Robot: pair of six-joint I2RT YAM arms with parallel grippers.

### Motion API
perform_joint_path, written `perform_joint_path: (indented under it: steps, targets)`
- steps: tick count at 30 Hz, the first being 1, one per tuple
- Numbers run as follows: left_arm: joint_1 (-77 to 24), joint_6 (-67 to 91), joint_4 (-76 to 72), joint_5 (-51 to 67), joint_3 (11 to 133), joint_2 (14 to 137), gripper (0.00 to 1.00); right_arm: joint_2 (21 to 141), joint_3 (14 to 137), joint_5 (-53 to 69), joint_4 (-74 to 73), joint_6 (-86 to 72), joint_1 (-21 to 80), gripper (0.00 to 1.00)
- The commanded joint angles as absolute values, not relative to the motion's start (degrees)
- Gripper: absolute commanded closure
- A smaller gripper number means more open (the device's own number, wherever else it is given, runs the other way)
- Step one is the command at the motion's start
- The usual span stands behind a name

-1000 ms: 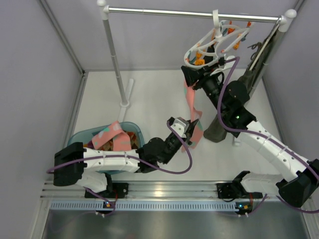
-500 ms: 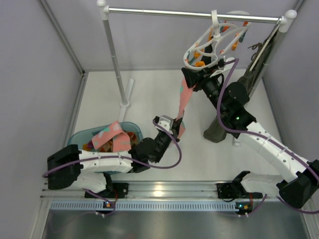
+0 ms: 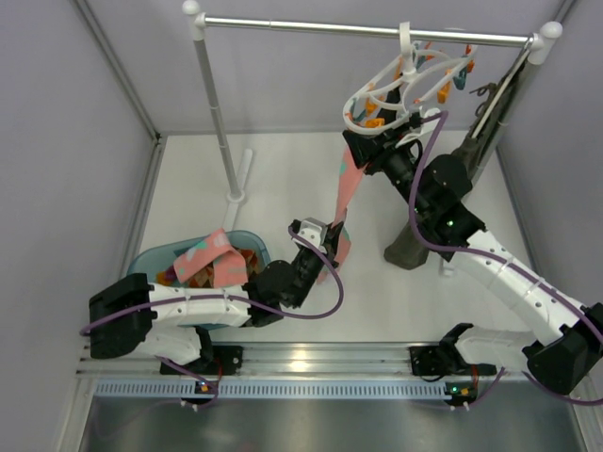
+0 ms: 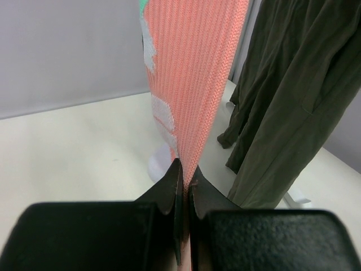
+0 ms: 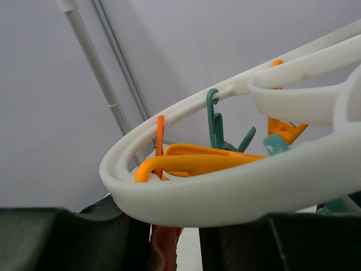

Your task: Remove the socks clipped to the hanger

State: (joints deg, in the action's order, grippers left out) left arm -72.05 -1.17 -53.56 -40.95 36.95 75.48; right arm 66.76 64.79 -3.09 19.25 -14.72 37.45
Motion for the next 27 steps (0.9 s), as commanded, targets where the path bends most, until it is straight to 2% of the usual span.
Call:
perform_joint_path:
  steps: [1,5,7,9,12,14,17,19,20,27]
  targets:
    - [-72.25,-0.62,-53.61,-41.04,36.56,75.85,1.00,65.39,67.33,-2.55,23.28,-14.67,36.04,0.86]
    - [-72.25,-0.18,-53.35,-43.06,36.65,77.34,1.00,64.86,65.75,-1.23,26.27,-15.82,36.04,0.90]
    - [-72.16,2.09,-51.52,-47.88,37.00,77.96,1.00,64.60,65.57,-0.27,26.72,-16.08,36.04,0.92]
    - [-71.81,3.68,-48.27,-50.88,37.96,78.57,1.00,64.07,64.52,-0.26,27.16,-16.35,36.04,0.89]
    - [-70.14,6.33,-46.49,-50.19,36.13,76.47,1.00,63.11,63.63,1.84,27.87,-15.82,35.86,0.82]
    - [-70.05,6.33,-46.49,-48.96,35.34,75.50,1.00,63.72,65.29,1.93,25.06,-15.12,35.60,0.68]
    - [-70.05,5.19,-46.58,-47.12,35.77,75.06,1.00,65.30,68.54,3.16,21.10,-14.68,35.16,0.59]
    - [-70.05,4.40,-46.58,-46.06,36.30,75.49,1.00,67.14,70.22,3.96,19.70,-14.59,34.81,0.57]
    - [-70.05,4.13,-46.58,-45.36,37.08,75.67,1.00,67.76,71.96,3.87,17.95,-14.68,34.72,0.50]
    - [-70.05,3.78,-46.58,-44.21,38.41,76.02,1.00,72.16,76.11,4.57,15.03,-14.68,34.45,0.46]
